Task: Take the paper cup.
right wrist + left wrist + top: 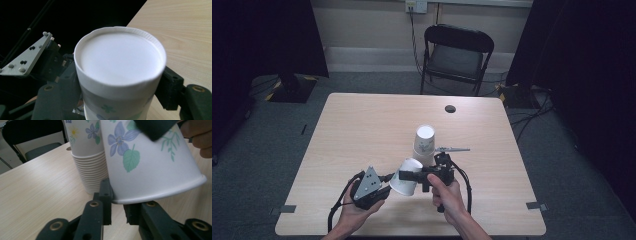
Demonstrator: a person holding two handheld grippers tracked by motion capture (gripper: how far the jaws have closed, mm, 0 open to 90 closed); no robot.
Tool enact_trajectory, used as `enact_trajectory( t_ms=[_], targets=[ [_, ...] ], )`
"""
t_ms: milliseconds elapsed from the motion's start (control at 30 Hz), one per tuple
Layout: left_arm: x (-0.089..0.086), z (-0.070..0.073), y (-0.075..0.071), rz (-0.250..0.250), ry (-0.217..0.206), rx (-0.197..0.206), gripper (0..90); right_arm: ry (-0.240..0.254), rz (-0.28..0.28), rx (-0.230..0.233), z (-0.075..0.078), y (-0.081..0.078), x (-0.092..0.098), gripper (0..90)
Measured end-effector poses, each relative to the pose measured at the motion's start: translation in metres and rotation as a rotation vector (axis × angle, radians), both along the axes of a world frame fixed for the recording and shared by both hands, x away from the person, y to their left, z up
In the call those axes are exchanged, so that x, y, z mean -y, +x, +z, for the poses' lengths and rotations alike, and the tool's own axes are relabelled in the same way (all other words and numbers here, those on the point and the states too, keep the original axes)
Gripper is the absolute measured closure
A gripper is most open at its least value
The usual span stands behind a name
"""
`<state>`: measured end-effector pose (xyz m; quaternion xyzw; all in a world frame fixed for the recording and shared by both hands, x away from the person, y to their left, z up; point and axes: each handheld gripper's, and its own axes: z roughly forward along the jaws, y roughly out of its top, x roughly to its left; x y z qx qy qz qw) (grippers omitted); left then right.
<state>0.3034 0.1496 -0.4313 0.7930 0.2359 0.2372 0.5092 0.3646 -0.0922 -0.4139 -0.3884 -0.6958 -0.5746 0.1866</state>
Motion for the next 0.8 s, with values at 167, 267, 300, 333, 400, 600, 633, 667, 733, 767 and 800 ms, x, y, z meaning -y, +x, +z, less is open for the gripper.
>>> enact_trajectory(
  t_ms=[167,267,300,333,400,600,633,667,733,767,800],
  targets=[
    [-0.003,0.001,0.004,-0.009,-0.048,-0.053,83.0,-0.021,0.01,0.01,-0.001,-0.001,-0.002,24.8],
    [-0.005,0.0,0.006,-0.025,-0.068,-0.084,83.4,-0.025,0.02,0.012,-0.002,-0.001,-0.002,22.5],
    [-0.005,-0.001,0.006,-0.032,-0.076,-0.088,83.5,-0.027,0.018,0.017,-0.002,-0.001,-0.002,22.1],
    [-0.005,-0.001,0.006,-0.036,-0.077,-0.092,83.6,-0.029,0.014,0.024,-0.002,-0.001,-0.002,21.4],
    [-0.006,-0.001,0.006,-0.043,-0.084,-0.099,83.9,-0.036,0.011,0.045,0.0,-0.001,-0.001,19.6],
    [-0.008,0.004,0.005,-0.035,-0.082,-0.081,84.1,-0.055,-0.008,0.124,0.008,-0.003,0.004,16.7],
    [-0.008,0.005,0.005,-0.039,-0.081,-0.082,84.2,-0.063,-0.011,0.154,0.01,-0.005,0.004,16.7],
    [-0.008,0.005,0.005,-0.042,-0.083,-0.079,84.4,-0.071,-0.017,0.177,0.013,-0.007,0.004,16.7],
    [-0.009,0.005,0.004,-0.049,-0.082,-0.083,84.7,-0.079,-0.029,0.214,0.017,-0.008,0.005,16.8],
    [-0.01,0.005,0.004,-0.051,-0.084,-0.083,84.7,-0.083,-0.034,0.231,0.018,-0.009,0.006,16.6],
    [-0.01,0.004,0.004,-0.051,-0.088,-0.089,84.7,-0.084,-0.036,0.238,0.019,-0.009,0.006,16.6]
  ],
)
